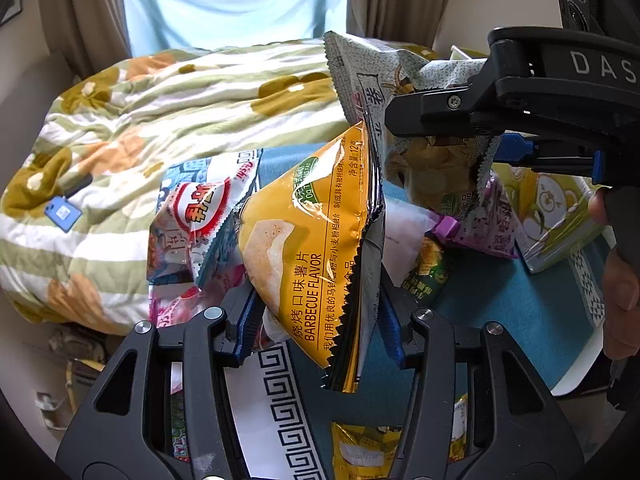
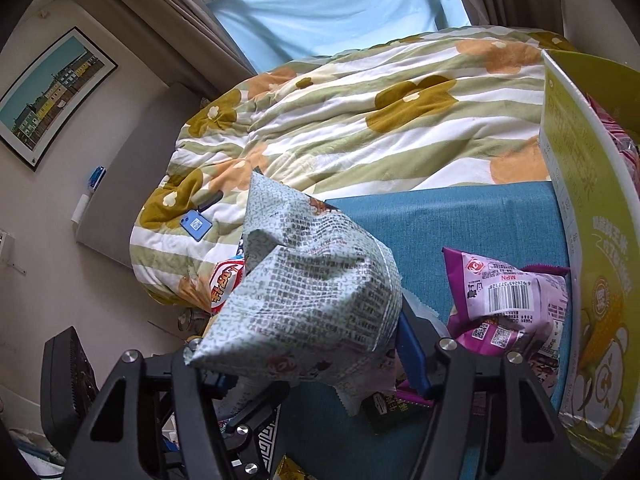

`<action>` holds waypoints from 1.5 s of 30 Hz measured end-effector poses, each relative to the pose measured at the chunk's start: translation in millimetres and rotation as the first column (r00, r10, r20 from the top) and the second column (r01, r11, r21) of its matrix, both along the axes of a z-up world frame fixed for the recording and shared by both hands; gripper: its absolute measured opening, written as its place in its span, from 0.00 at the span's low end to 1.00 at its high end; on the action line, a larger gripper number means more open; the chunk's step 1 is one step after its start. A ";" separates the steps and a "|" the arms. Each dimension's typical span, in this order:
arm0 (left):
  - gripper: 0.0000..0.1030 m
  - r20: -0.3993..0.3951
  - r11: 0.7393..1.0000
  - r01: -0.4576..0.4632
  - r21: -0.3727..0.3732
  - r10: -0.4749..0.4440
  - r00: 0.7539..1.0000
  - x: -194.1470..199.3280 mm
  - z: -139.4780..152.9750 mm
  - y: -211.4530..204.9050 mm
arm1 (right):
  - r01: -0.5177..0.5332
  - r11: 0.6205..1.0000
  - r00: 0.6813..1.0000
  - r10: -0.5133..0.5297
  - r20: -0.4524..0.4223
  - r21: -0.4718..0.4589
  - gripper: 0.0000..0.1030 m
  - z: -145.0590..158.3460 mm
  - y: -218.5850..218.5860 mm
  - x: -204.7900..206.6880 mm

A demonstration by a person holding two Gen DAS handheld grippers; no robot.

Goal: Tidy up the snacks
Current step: 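Grasp the yellow barbecue chip bag with the left tool while the right tool grasps the grey patterned bag, then carry both bags over the yellow box and open both tools to drop them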

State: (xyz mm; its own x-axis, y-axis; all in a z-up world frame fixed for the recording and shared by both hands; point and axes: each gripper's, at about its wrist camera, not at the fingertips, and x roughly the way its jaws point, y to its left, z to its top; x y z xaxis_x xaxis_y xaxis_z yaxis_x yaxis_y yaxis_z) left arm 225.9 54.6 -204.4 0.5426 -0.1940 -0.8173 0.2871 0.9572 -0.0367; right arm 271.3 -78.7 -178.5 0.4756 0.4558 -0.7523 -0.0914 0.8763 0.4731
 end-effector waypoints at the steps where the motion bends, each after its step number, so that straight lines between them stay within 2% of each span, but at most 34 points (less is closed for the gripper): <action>1: 0.45 0.009 1.000 0.004 -0.003 -0.004 1.000 -3.1 5.0 -0.3 | 0.011 1.000 1.000 -0.011 0.008 0.001 0.58 4.1 -1.8 -3.2; 10: 0.45 0.104 0.998 0.046 -0.031 -0.042 0.994 -28.2 64.4 -7.9 | 0.102 0.995 0.989 -0.102 0.111 0.005 0.58 58.3 -22.6 -48.4; 17: 0.45 0.188 0.990 0.121 -0.072 -0.106 0.977 -37.1 120.8 -25.3 | 0.214 0.977 0.958 -0.207 0.198 -0.017 0.58 104.2 -47.1 -95.5; 22: 0.45 0.241 0.981 0.172 -0.093 -0.145 0.960 -37.9 152.2 -55.0 | 0.296 0.955 0.925 -0.281 0.257 -0.021 0.58 128.8 -78.1 -126.6; 27: 0.45 0.272 0.969 0.223 -0.103 -0.188 0.944 -41.3 173.3 -104.3 | 0.357 0.934 0.890 -0.338 0.307 -0.008 0.58 146.0 -129.4 -149.6; 30: 0.45 0.277 0.966 0.238 -0.098 -0.203 0.939 -40.1 177.3 -140.9 | 0.382 0.924 0.876 -0.365 0.316 0.006 0.58 148.1 -163.1 -155.8; 34: 0.45 0.237 0.961 0.249 -0.121 -0.215 0.947 -31.3 171.1 -194.1 | 0.396 0.918 0.876 -0.384 0.291 0.019 0.58 145.8 -212.7 -152.8; 40: 0.45 0.163 0.962 0.243 -0.124 -0.222 0.961 -12.3 147.4 -276.5 | 0.396 0.918 0.884 -0.388 0.261 0.023 0.58 137.7 -284.9 -151.1; 44: 0.46 0.098 0.969 0.209 -0.133 -0.197 0.975 -0.2 123.9 -311.0 | 0.378 0.925 0.899 -0.373 0.231 0.023 0.58 129.2 -322.8 -148.6; 45: 0.50 0.076 0.970 0.197 -0.141 -0.188 0.979 1.7 118.0 -316.7 | 0.371 0.928 0.904 -0.367 0.221 0.024 0.58 126.1 -330.0 -147.4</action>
